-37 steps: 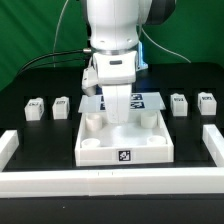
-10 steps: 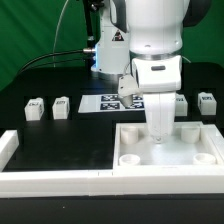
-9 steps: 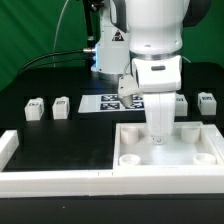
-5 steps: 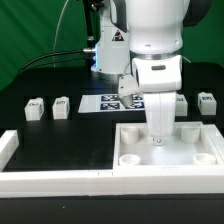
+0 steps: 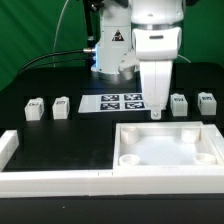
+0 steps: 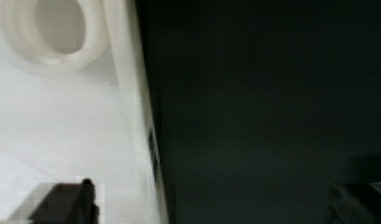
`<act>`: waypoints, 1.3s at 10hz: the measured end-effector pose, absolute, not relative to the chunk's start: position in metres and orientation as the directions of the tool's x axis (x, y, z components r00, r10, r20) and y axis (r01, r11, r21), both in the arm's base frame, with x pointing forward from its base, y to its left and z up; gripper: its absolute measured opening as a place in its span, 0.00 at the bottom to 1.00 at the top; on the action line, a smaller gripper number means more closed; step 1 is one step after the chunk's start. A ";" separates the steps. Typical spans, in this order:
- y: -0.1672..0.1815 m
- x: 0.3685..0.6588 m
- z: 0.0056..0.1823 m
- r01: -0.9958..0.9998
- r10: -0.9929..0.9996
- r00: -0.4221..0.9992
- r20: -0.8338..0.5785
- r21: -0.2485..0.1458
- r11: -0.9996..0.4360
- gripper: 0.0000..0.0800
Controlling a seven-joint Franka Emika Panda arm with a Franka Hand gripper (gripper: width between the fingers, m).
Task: Assemble one leg
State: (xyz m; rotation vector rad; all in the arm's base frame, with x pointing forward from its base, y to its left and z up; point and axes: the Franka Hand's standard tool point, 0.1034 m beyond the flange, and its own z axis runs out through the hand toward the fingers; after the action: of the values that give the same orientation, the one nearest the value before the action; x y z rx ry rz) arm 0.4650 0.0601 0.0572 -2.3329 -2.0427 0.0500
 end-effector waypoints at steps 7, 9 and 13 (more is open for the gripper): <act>0.054 0.457 0.051 0.775 0.777 0.629 -0.015 -0.060 -0.629 0.81; 0.059 0.446 0.048 0.602 0.605 0.796 -0.029 -0.064 -0.796 0.81; 0.078 0.431 0.043 0.237 0.241 0.969 -0.054 -0.072 -0.969 0.81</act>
Offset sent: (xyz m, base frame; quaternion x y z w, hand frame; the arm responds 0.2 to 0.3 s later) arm 0.0000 0.0000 0.0000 0.0000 0.0000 0.1790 0.9838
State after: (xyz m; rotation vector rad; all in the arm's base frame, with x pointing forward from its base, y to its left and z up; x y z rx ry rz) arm 0.4314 0.0783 0.0429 -3.0528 -0.3712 0.0953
